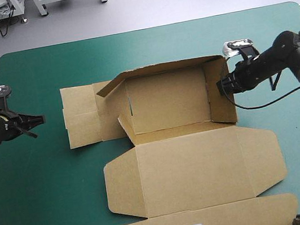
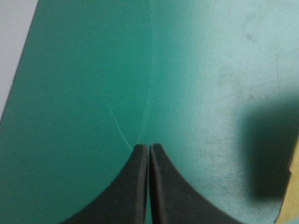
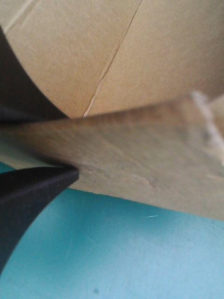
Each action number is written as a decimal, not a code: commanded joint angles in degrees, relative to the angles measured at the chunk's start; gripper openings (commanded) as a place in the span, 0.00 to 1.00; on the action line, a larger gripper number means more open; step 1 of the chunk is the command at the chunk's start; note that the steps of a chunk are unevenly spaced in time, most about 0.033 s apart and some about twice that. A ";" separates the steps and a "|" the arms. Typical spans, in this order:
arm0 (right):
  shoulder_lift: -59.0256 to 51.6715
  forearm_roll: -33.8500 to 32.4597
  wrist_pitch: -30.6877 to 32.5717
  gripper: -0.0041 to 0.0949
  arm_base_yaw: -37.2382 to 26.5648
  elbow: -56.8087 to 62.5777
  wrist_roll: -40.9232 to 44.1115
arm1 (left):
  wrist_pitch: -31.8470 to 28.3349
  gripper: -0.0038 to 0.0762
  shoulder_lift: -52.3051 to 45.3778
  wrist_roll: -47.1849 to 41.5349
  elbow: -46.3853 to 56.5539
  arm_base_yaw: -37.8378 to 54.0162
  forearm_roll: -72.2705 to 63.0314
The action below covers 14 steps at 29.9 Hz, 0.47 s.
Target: Fold the box
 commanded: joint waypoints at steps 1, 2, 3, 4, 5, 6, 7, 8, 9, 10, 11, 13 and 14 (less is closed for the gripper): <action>2.00 -0.09 -1.50 0.44 1.75 -1.99 -1.85 | -2.09 0.05 -1.02 1.28 0.18 0.07 -1.64; 2.85 -0.09 -2.14 0.47 2.36 -2.28 -2.30 | -1.81 0.05 -0.75 2.28 0.29 0.07 -2.30; 3.59 0.02 -2.78 0.48 2.99 -2.59 -2.29 | -1.25 0.05 -0.38 2.68 0.56 0.07 -2.62; 3.98 0.02 -3.46 0.49 3.47 -2.99 -2.44 | -0.57 0.05 -0.09 2.81 0.79 0.07 -2.62; 4.45 0.02 -4.02 0.50 3.86 -3.46 -2.44 | 0.23 0.05 0.43 2.81 0.79 0.07 -2.62; 4.85 -0.15 -4.60 0.50 4.33 -3.85 -2.44 | 0.92 0.05 0.78 3.06 0.79 0.07 -2.62; 4.85 -0.15 -4.79 0.50 4.32 -4.24 -2.44 | 1.32 0.05 1.20 3.29 0.79 0.07 -2.62; 4.95 -0.15 -4.79 0.50 4.32 -4.86 -2.33 | 1.56 0.05 1.69 3.29 0.79 0.07 -2.62; 4.95 -0.46 -4.79 0.50 4.21 -5.63 -2.15 | 1.71 0.05 2.03 3.44 0.79 0.07 -2.62; 4.84 -1.04 -4.41 0.50 4.11 -6.46 -2.16 | 1.71 0.05 2.46 3.44 0.79 0.16 -2.62; 4.83 -1.74 -3.69 0.50 4.11 -8.01 -1.10 | 1.71 0.05 2.75 3.44 0.79 0.46 -2.76; 4.83 -2.89 -2.42 0.50 3.98 -10.75 0.50 | 1.81 0.05 3.41 3.59 0.79 1.17 -3.43; 4.83 -3.47 -1.50 0.50 3.98 -12.36 0.83 | 1.82 0.05 3.61 4.18 0.79 1.60 -3.66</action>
